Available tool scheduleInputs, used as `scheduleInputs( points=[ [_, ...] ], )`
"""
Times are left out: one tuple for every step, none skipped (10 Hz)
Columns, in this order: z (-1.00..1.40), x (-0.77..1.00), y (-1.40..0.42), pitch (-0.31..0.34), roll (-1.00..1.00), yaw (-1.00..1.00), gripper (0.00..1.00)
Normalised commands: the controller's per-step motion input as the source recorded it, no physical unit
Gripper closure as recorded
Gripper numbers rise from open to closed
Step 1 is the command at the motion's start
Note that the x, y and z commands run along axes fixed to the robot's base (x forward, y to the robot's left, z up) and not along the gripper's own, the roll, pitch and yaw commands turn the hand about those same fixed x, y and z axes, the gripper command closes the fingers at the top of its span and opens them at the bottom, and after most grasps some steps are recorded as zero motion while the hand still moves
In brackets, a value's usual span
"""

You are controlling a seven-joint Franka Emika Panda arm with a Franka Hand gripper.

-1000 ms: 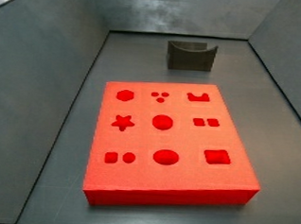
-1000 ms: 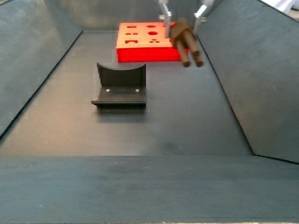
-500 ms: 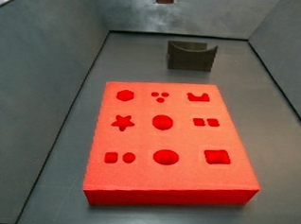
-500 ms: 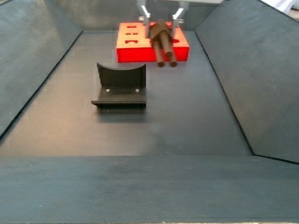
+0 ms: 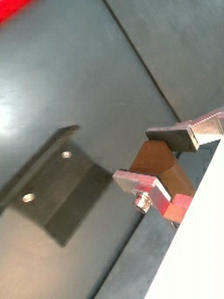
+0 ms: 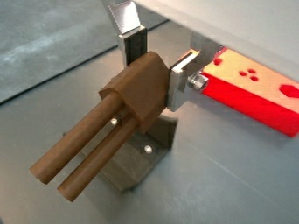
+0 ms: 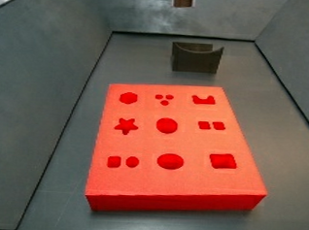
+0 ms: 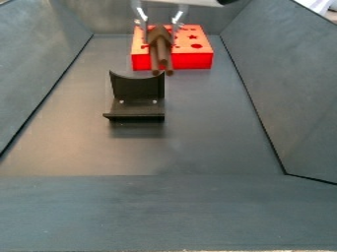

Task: Pick up the 3 prong object. Move up. Rotate the 3 prong object. Place the 3 prong object on the fixture. Regrasp the 3 prong object. Move to above the board. Insert the 3 prong object.
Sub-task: Place the 3 prong object on the fixture.

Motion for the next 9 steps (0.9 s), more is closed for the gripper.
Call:
scheduleInputs(
  points=[
    [0.3,0.75,-0.16,0.019,-1.0,0.04,1.0],
    [0.18,0.63,-0.06,0.036,-1.0,0.03,1.0],
    [0.07,0.54,-0.02,0.047,-1.0,0.02,1.0],
    [0.03,0.47,0.0,0.062,-1.0,0.01,1.0],
    [0.02,0.37,0.02,0.088,-1.0,-0.01,1.0],
    [0.01,0.29,0.04,0.105,-1.0,-0.02,1.0],
    [-0.01,0.21,0.04,0.119,-1.0,-0.04,1.0],
    [-0.01,0.11,0.04,0.137,-0.98,-0.07,1.0],
    [-0.01,0.06,0.05,0.116,-0.82,-0.09,1.0]
  ],
)
